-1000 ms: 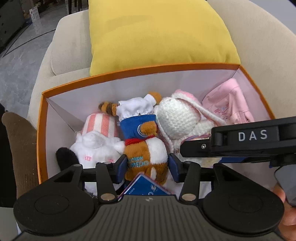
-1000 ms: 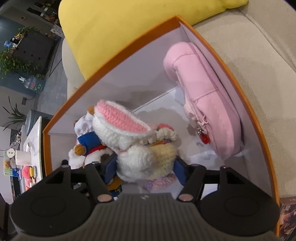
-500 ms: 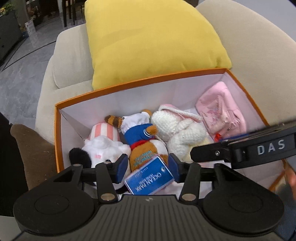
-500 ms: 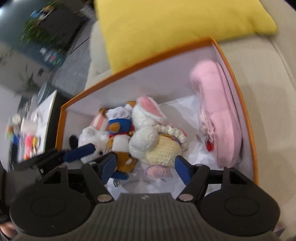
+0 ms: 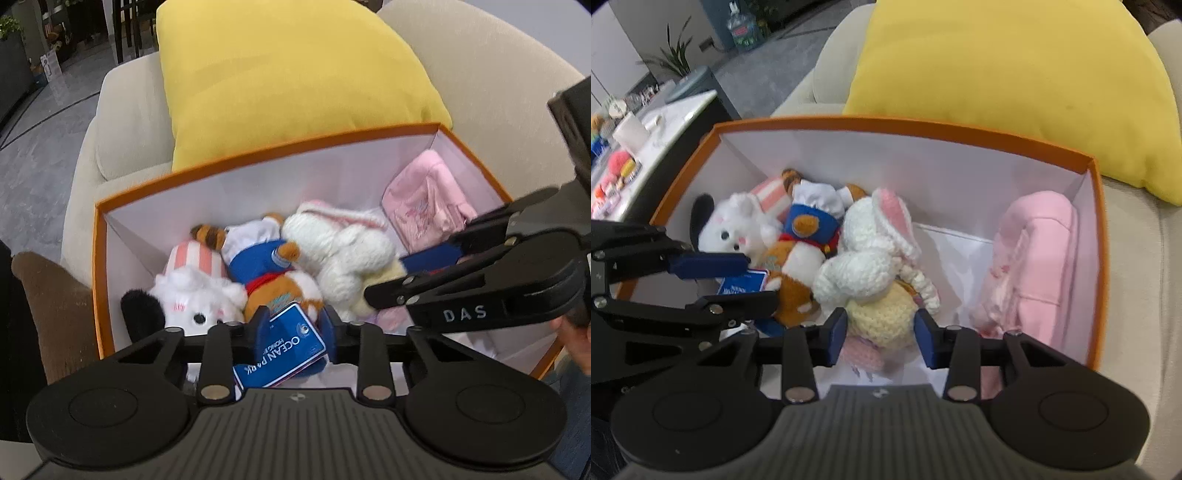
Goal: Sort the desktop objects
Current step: 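Lower both plush toys into the orange box and open both tools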
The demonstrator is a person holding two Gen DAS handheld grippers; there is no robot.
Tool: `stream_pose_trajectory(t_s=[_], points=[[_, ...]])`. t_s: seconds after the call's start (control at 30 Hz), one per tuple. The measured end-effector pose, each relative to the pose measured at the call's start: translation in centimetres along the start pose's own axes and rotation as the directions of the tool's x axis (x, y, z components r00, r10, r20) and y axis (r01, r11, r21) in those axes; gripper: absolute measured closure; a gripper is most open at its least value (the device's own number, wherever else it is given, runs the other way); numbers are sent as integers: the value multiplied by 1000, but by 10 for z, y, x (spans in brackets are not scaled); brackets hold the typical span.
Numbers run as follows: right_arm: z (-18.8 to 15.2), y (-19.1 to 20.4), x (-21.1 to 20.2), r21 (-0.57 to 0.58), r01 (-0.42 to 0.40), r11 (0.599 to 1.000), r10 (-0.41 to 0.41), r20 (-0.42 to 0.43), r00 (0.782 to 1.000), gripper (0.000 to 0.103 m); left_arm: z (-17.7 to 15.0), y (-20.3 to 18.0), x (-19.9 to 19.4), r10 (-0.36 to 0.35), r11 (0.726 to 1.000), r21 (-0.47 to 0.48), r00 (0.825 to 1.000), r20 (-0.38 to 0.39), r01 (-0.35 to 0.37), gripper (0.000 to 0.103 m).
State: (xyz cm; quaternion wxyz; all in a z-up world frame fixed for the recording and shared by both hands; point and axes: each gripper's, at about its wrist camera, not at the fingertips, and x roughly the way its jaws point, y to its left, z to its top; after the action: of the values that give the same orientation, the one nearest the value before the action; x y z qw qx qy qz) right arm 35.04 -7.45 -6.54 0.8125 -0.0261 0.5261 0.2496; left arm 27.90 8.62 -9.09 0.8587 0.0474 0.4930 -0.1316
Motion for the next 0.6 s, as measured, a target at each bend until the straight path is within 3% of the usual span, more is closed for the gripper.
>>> stream_pose_trajectory(t_s=[0.33, 0.6], points=[[-2, -4, -6, 20, -15, 1000, 14, 17, 1000, 60, -1, -1, -1, 23, 999, -24, 1000, 15, -22, 71], [-25, 6, -74, -36, -51, 998, 56, 147, 988, 60, -21, -16, -71, 21, 1000, -9, 991, 130, -20, 70]])
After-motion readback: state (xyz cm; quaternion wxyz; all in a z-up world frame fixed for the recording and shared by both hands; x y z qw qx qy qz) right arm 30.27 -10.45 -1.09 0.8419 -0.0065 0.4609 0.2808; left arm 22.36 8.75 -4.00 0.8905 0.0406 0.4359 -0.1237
